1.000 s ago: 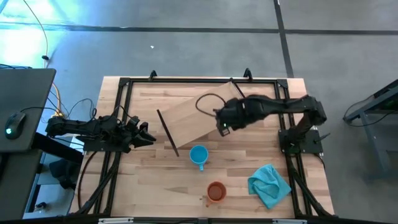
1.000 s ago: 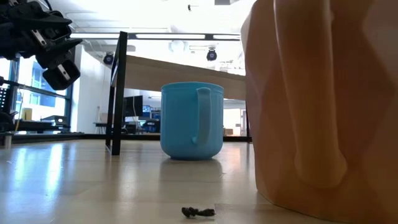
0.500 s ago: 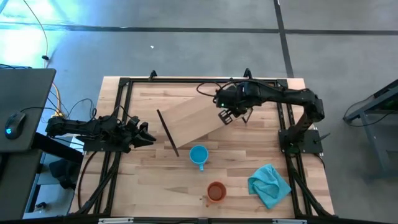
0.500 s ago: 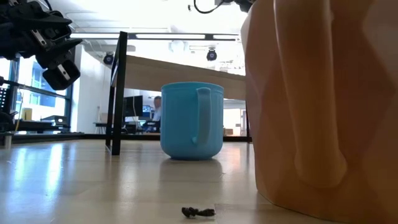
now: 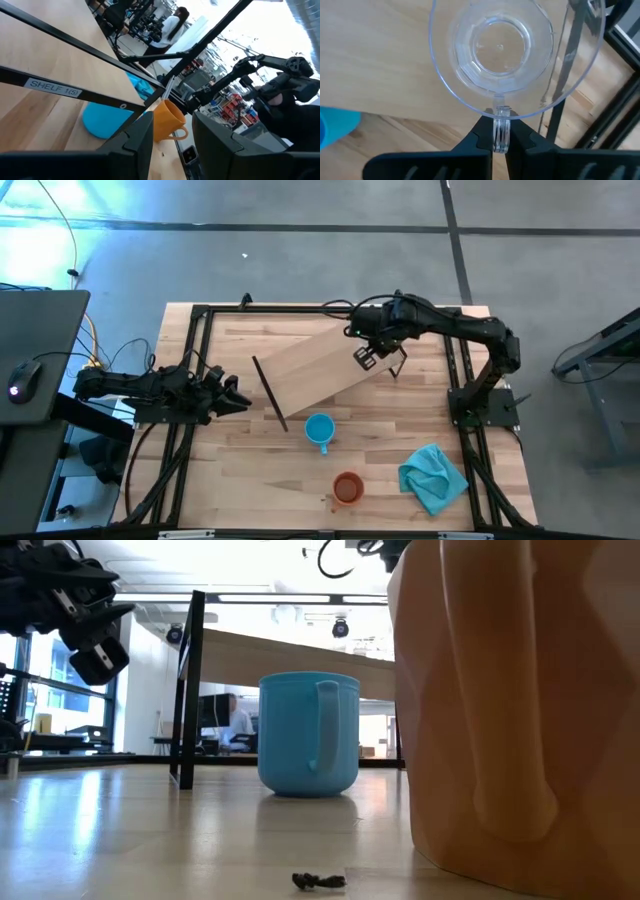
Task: Stack small to large cups/mugs on shelf
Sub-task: Put the transparent mug on the shelf
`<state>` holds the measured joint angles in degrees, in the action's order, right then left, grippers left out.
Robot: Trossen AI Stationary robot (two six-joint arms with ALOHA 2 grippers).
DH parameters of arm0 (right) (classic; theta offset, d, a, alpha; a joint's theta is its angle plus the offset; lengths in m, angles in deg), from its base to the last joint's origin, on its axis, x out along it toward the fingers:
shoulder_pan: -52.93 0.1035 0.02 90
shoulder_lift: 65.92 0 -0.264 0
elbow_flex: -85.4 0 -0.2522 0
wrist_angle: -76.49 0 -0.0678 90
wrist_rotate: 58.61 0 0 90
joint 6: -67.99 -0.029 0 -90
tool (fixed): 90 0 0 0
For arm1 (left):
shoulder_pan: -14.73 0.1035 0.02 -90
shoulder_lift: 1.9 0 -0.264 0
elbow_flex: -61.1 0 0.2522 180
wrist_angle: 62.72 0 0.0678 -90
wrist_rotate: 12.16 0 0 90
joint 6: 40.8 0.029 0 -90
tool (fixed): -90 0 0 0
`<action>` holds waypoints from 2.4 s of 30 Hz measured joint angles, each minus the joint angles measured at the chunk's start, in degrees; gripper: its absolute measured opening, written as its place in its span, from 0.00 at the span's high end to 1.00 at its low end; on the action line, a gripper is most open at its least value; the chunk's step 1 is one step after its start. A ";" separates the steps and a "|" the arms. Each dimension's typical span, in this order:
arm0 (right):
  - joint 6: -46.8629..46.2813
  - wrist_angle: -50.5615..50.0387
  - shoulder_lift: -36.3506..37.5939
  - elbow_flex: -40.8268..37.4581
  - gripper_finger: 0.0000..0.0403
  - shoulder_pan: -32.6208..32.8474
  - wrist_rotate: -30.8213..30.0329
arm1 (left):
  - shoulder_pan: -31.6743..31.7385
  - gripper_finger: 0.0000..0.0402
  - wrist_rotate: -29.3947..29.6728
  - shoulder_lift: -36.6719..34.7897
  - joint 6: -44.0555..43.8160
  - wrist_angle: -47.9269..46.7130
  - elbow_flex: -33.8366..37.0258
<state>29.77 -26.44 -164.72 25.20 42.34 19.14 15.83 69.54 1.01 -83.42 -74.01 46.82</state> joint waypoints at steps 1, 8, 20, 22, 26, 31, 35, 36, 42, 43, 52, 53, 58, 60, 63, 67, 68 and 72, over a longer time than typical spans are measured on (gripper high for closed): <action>0.34 0.64 0.00 0.00 0.99 -0.10 0.19 | 0.00 0.69 0.20 0.00 0.01 -0.01 -0.01; 2.20 1.92 0.00 -0.02 0.99 -0.80 1.28 | 0.00 0.69 0.42 0.01 0.03 -0.01 -0.01; 0.39 1.39 -1.40 -0.07 0.99 -1.07 2.36 | 0.00 0.69 0.40 0.00 0.14 0.06 -0.01; -0.54 1.55 -1.38 -0.07 0.99 -1.07 2.36 | 0.00 0.69 0.42 -0.01 0.14 0.32 0.01; -1.86 0.88 -1.38 -0.07 0.99 -1.07 2.62 | 0.00 0.69 0.41 -0.01 0.14 0.39 -0.01; -1.89 0.69 -1.97 -0.07 0.99 -1.05 2.88 | 0.00 0.69 0.41 -0.01 0.14 0.43 -0.01; -1.82 1.10 -2.25 -0.07 0.99 -1.03 2.88 | 0.00 0.69 0.40 -0.01 0.14 0.45 -0.01; -1.83 1.19 -2.25 -0.07 0.99 -1.03 2.88 | 0.00 0.69 0.40 -0.01 0.11 0.45 -0.01; -1.57 1.53 -2.23 -0.07 0.99 -1.05 3.60 | 0.00 0.69 0.21 -0.01 0.11 0.45 -0.01; -1.47 1.53 -2.23 -0.07 0.99 -1.05 3.84 | 0.00 0.69 0.21 -0.01 0.11 0.45 -0.01; -1.40 2.54 -2.51 -0.07 0.99 -1.05 4.85 | 0.00 0.69 0.21 -0.01 0.11 0.44 0.00; -1.40 2.44 -2.51 -0.07 0.99 -1.05 5.03 | 0.00 0.69 0.21 -0.01 0.11 0.43 -0.01; -1.38 2.62 -2.51 -0.07 0.99 -1.05 5.27 | 0.00 0.69 0.18 -0.01 0.11 0.43 -0.01; -1.38 2.86 -2.51 -0.07 0.99 -1.05 5.27 | 0.00 0.69 0.18 -0.01 0.11 0.43 -0.01; -1.38 2.99 -2.51 -0.07 0.99 -1.05 5.24 | 0.00 0.69 0.18 -0.01 0.11 0.43 -0.01; -1.44 3.28 -3.25 -0.04 0.99 -1.05 5.24 | 0.00 0.69 0.16 -0.01 0.11 0.43 0.01; -1.41 3.55 -3.53 -0.04 0.99 -1.05 5.24 | -0.02 0.69 0.13 -0.01 0.11 0.43 -0.01; -1.38 4.42 -4.34 -0.04 0.99 -1.05 5.29 | -0.02 0.69 -0.30 -0.01 0.09 0.43 -0.01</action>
<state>28.39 -22.01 -169.06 25.15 41.29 24.44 15.81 69.24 1.00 -83.32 -73.58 46.81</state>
